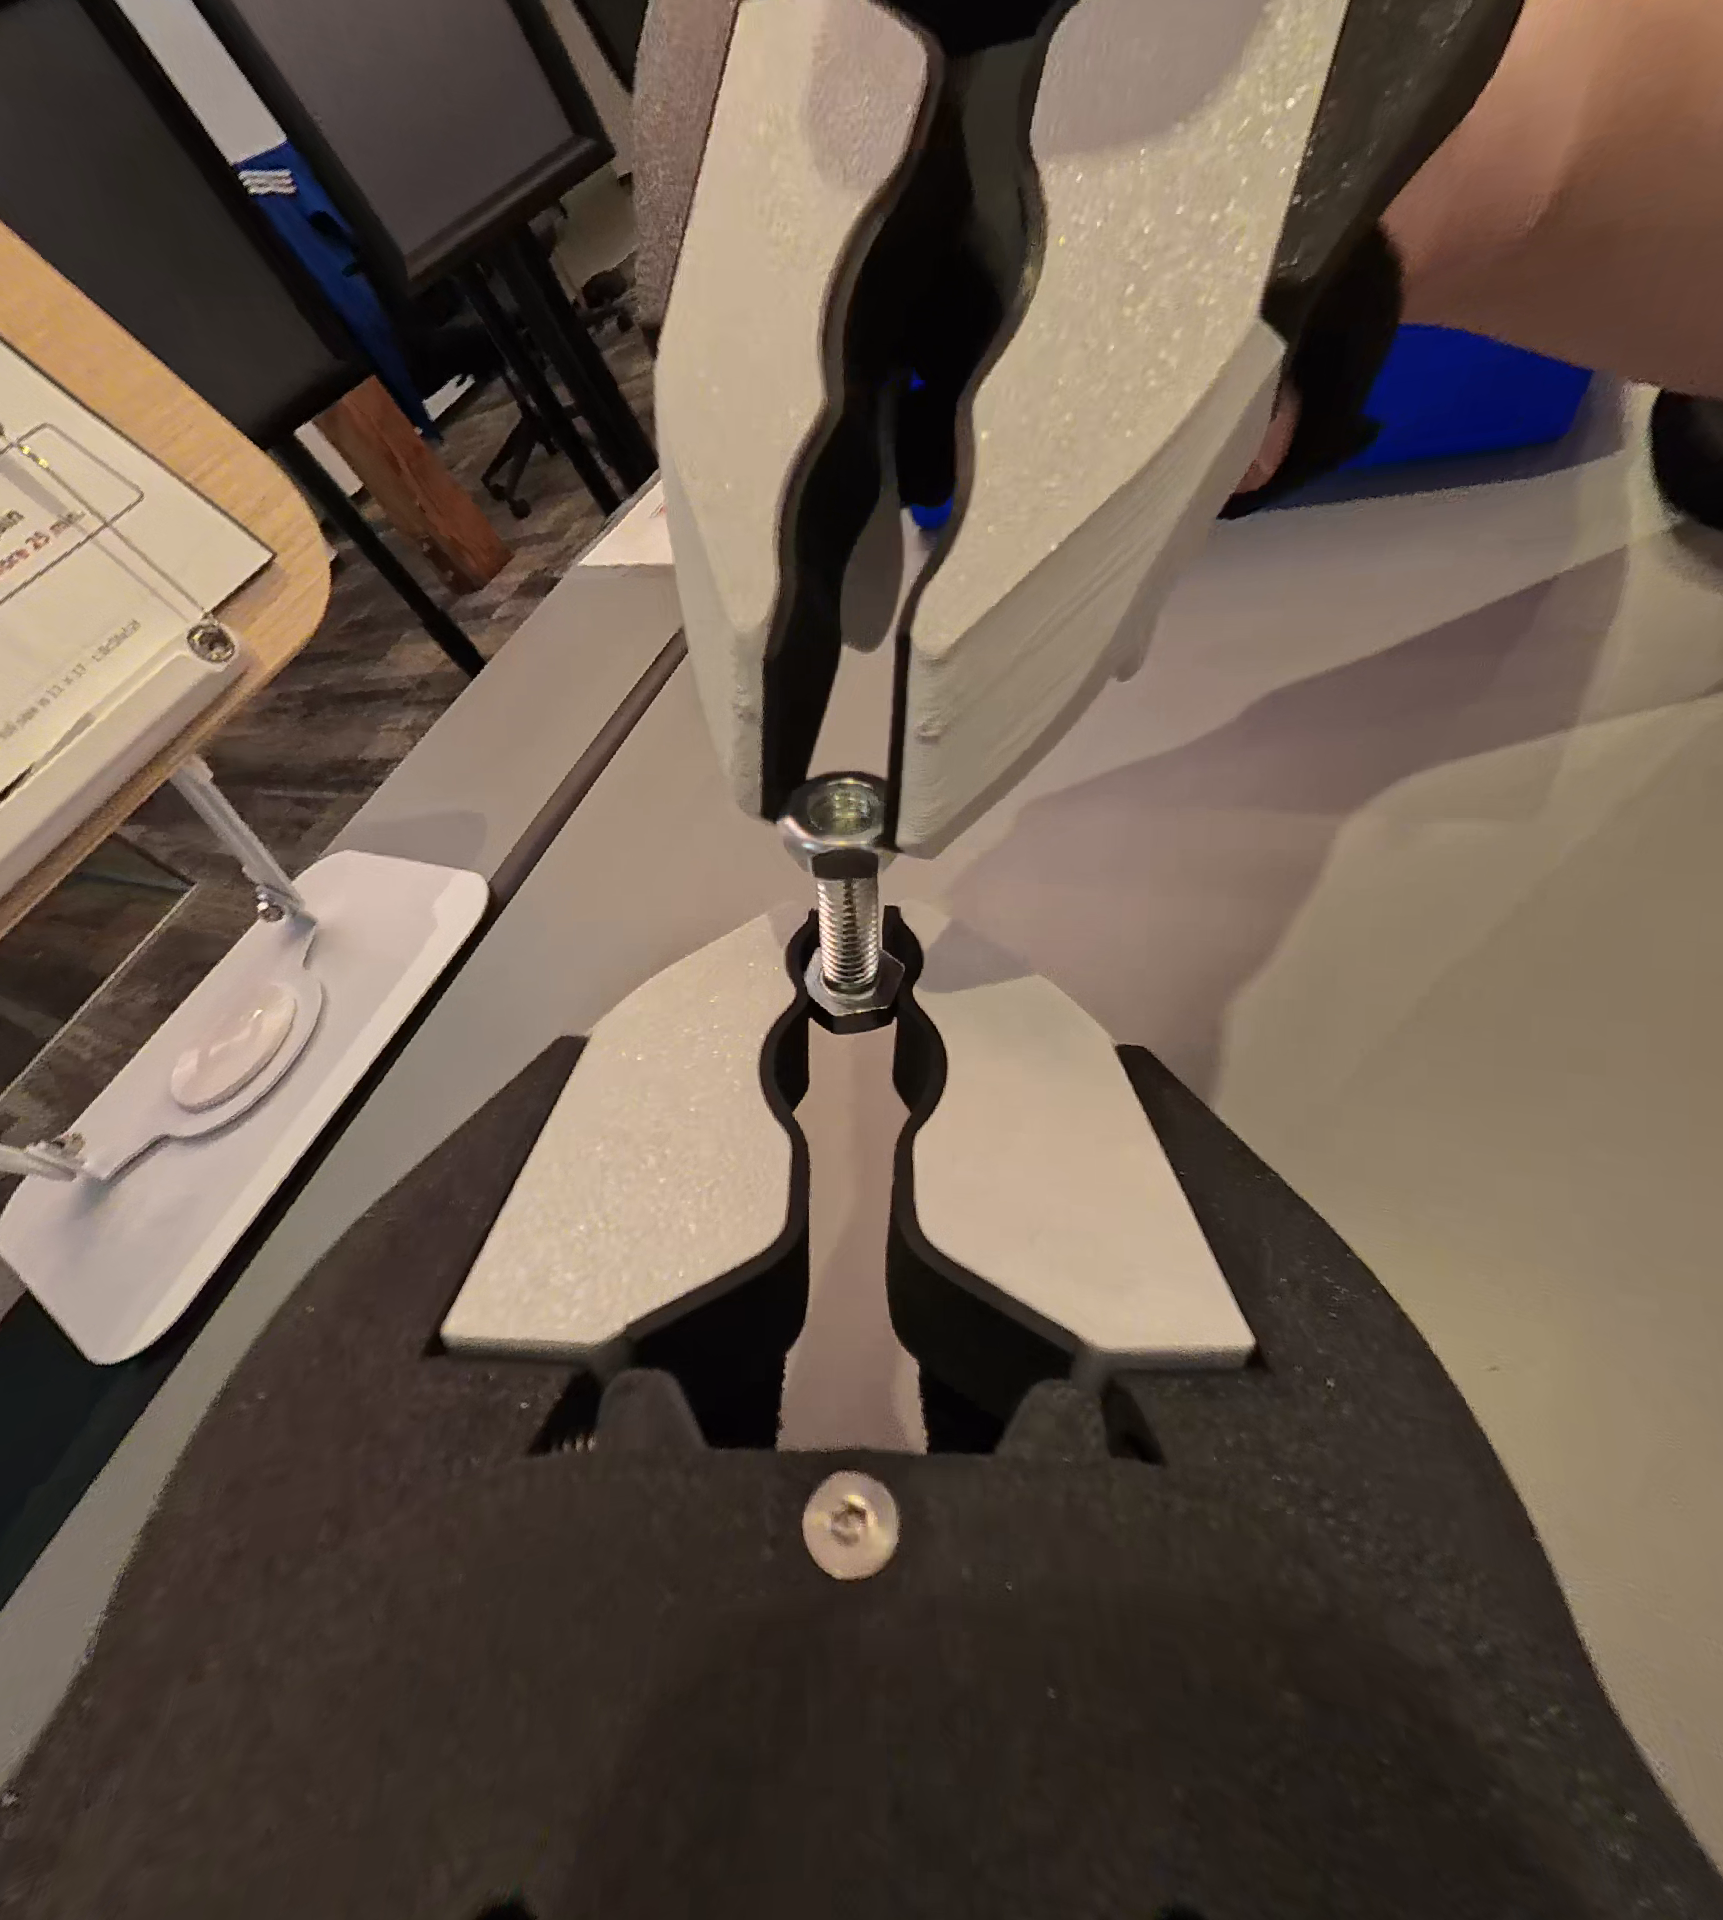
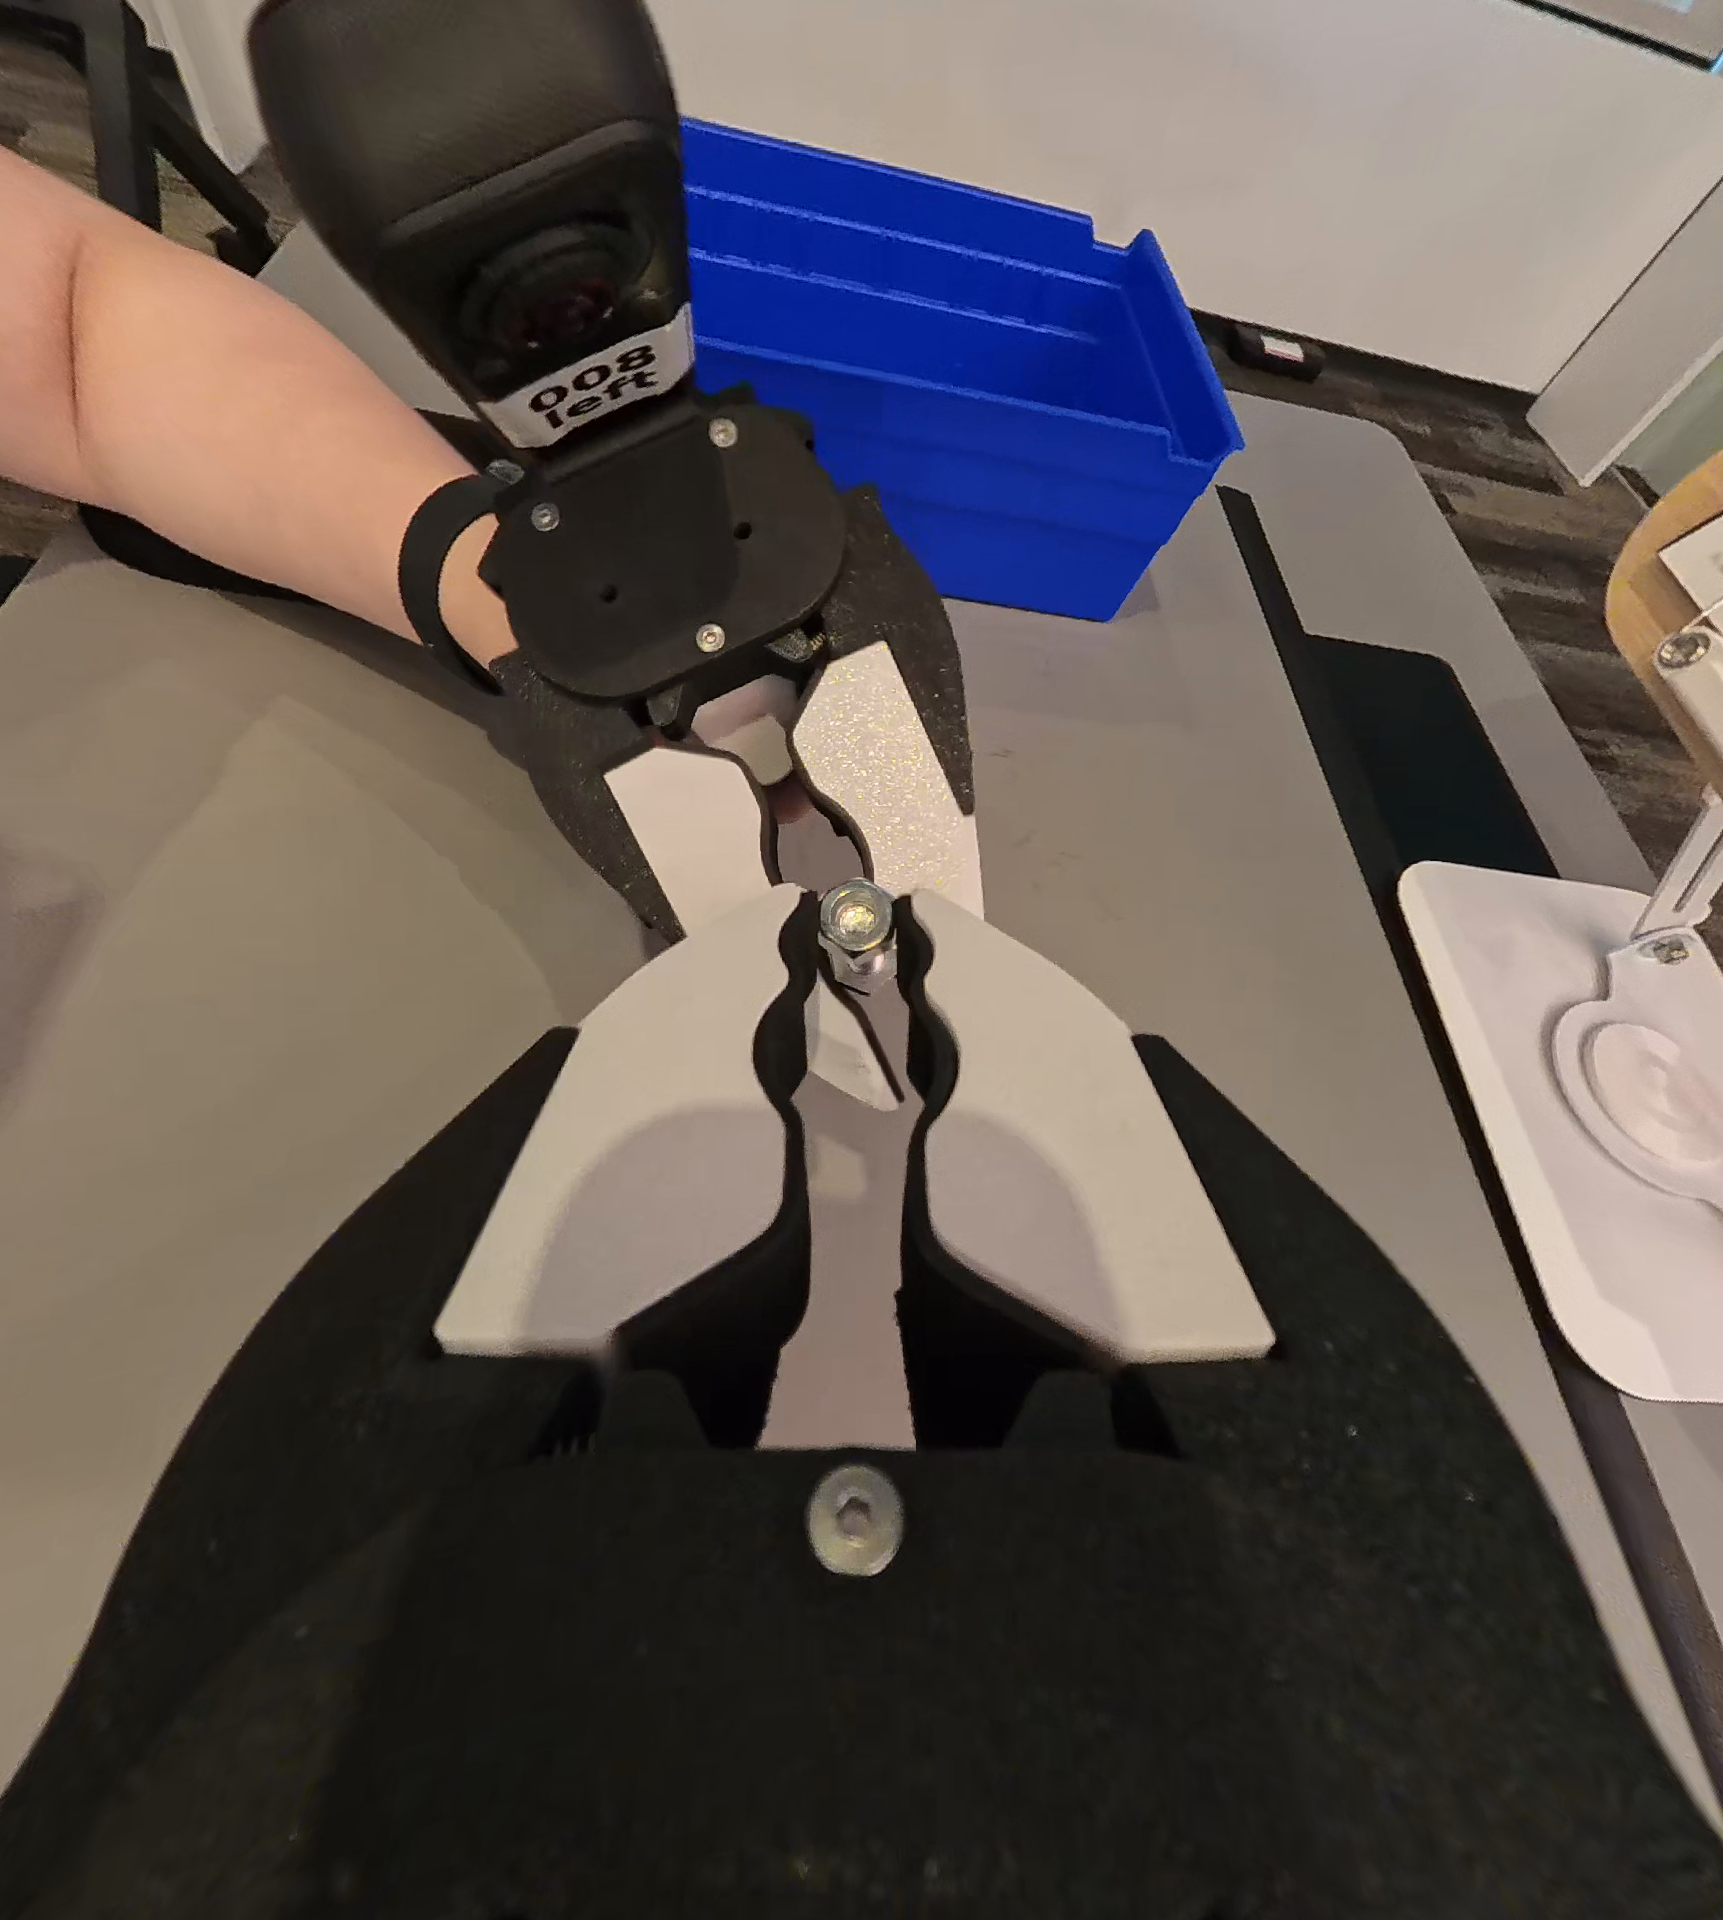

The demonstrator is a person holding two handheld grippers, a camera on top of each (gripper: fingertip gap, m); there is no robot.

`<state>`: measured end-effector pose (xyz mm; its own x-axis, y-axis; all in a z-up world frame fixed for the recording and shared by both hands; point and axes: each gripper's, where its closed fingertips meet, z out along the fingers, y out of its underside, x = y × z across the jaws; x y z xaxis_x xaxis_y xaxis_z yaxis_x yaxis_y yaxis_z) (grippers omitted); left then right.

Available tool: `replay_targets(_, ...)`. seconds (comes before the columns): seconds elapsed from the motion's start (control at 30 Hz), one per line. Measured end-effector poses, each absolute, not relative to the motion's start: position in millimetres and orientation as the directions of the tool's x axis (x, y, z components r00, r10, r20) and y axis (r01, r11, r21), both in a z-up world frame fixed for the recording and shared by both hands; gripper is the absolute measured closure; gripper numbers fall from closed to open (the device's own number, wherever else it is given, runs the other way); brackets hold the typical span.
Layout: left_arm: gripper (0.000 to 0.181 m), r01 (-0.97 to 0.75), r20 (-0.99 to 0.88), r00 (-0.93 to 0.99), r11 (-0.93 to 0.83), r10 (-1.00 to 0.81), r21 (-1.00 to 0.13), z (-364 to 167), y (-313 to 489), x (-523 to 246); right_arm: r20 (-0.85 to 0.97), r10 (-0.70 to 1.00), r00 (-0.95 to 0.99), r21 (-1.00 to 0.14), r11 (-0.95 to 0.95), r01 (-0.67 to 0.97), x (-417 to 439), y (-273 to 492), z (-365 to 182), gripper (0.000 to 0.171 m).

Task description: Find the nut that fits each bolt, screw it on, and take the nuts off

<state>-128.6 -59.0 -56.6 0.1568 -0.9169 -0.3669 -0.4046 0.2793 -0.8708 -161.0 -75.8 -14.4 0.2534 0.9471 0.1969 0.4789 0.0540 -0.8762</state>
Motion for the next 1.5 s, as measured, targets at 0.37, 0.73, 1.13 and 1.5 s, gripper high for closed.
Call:
replay_targets(0.37, 0.171, -0.496, -0.367, 0.247, 0.209, -0.897, -0.843, -67, -40, -135, 0.099, 0.934, 0.345, -0.902, -0.062, 0.427, -164, -60, -23, 0.157)
replay_targets(0.73, 0.171, -0.552, -0.325, 0.310, 0.109, -0.894, -0.827, -75, -28, -143, -0.023, 0.892, 0.451, -0.922, -0.193, 0.335, -167, -46, -28, 0.158)
replay_targets(1.13, 0.171, -0.587, -0.230, 0.250, 0.041, -0.941, -0.809, -87, -33, -143, -0.064, 0.888, 0.455, -0.900, -0.248, 0.357, -163, -44, -39, 0.158)
replay_targets(1.5, 0.171, -0.593, -0.224, 0.240, 0.039, -0.945, -0.804, -89, -36, -142, -0.085, 0.894, 0.439, -0.895, -0.262, 0.360, -161, -45, -40, 0.158)
